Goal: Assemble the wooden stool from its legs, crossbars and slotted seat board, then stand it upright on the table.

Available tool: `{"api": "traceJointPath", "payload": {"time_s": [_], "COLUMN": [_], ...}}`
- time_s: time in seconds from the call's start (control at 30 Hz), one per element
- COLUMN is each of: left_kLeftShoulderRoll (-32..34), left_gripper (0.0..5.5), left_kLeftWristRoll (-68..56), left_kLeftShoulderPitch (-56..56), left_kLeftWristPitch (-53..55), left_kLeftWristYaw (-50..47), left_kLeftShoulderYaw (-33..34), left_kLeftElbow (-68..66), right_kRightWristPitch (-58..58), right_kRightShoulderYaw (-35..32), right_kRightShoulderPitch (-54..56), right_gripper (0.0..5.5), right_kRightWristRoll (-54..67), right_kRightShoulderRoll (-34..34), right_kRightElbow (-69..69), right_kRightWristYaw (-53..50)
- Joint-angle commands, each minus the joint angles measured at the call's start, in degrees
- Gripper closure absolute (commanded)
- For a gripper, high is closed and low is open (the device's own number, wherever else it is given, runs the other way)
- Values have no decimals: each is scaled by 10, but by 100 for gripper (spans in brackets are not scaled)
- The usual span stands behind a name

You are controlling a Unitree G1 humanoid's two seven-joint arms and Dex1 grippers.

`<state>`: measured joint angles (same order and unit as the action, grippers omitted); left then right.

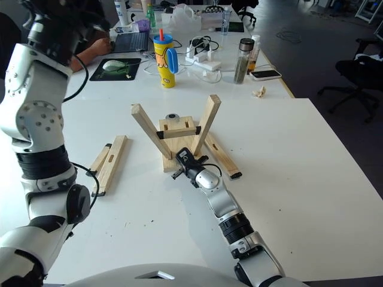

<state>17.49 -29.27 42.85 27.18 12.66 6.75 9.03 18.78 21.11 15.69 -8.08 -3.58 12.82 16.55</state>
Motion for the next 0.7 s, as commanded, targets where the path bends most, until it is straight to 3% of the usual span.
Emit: {"api": "traceJointPath", "payload": {"time_s": [0.03,0.2,0.33,0.57,0.7], "left_kLeftShoulderRoll": [-44,-59,-57,-68,-83], "left_gripper": [548,548,548,548,548], "left_kLeftWristRoll": [95,118,158,196,187], "left_kLeftShoulderPitch": [-268,-159,-121,-223,-308], "left_kLeftWristPitch": [71,-15,-85,-59,-4], "left_kLeftWristYaw": [-43,-96,-159,-212,-201], "left_kLeftShoulderYaw": [-150,-77,-16,23,7], "left_kLeftElbow": [-95,-99,-21,139,169], "right_kRightWristPitch": [75,65,25,-11,-12], "right_kRightShoulderYaw": [26,16,12,15,7], "right_kRightShoulderPitch": [-50,-35,-24,30,45], "right_gripper": [550,550,550,550,550], "right_kRightWristRoll": [-8,-5,4,3,13], "right_kRightShoulderRoll": [-18,-15,-2,31,48], "right_kRightElbow": [81,98,96,120,116], "right_kRightWristYaw": [35,32,34,27,30]}}
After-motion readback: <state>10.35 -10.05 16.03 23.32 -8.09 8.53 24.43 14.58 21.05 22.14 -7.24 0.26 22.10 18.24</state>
